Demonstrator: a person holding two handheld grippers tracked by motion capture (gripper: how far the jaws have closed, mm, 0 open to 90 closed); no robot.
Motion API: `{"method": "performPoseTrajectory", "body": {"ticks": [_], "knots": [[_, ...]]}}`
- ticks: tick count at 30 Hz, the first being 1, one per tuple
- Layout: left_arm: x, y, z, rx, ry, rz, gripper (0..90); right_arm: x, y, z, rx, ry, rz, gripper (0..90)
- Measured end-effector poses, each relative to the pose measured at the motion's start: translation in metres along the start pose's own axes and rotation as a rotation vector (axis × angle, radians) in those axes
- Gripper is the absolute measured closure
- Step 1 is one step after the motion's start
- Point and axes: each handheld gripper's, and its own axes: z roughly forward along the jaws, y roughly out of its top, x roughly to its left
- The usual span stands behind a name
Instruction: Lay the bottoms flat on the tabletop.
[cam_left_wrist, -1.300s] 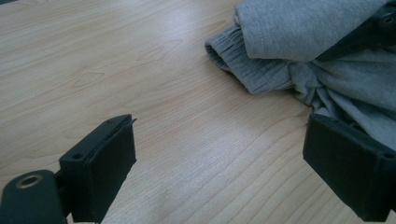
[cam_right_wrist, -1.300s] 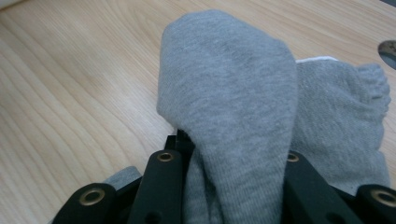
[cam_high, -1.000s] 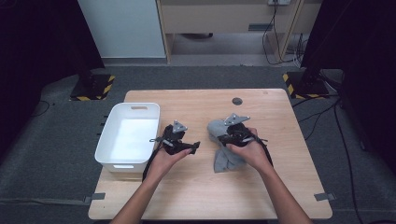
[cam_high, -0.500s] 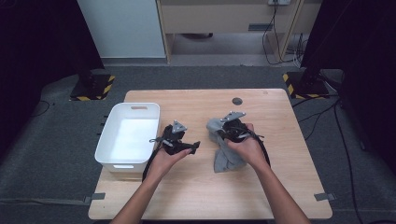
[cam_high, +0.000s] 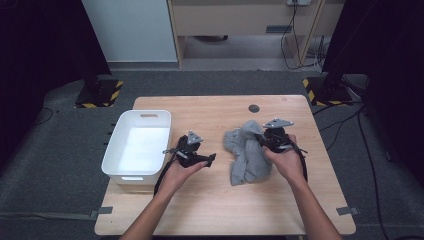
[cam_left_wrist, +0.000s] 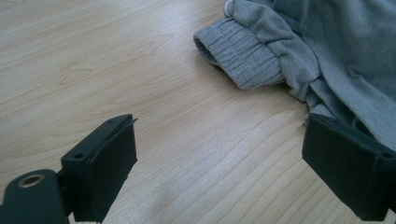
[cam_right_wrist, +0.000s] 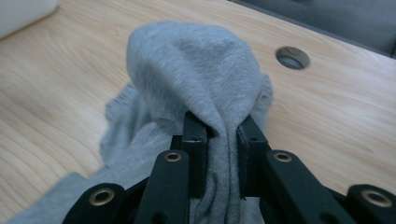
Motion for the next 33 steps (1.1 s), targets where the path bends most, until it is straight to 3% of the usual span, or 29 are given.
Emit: {"method": "performPoseTrajectory", "body": {"ticks": [13,16,21,25,29,33], "knots": [[0.0,0.0,-0.002,-0.003,0.008,0.004,9.8,-0.045,-0.047,0.012,0.14,-0.076,0.11,80.0],[0.0,-0.001,-0.002,0.0,0.008,0.005,9.8,-0.049,-0.049,0.006,0.109,-0.065,0.123,73.2],[-0.002,-0.001,0.0,0.005,0.005,0.011,9.8,-0.051,-0.04,-0.015,0.042,-0.063,0.129,48.5],[-0.003,-0.001,0.001,0.007,0.004,0.014,9.8,-0.049,-0.032,-0.027,0.004,-0.052,0.138,36.1],[-0.004,-0.002,0.002,0.01,0.003,0.016,9.8,-0.04,-0.018,-0.04,-0.039,-0.037,0.111,32.3],[-0.007,-0.002,0.002,0.012,0.0,0.022,9.8,-0.028,-0.002,-0.04,-0.054,-0.019,0.074,39.1]]}}
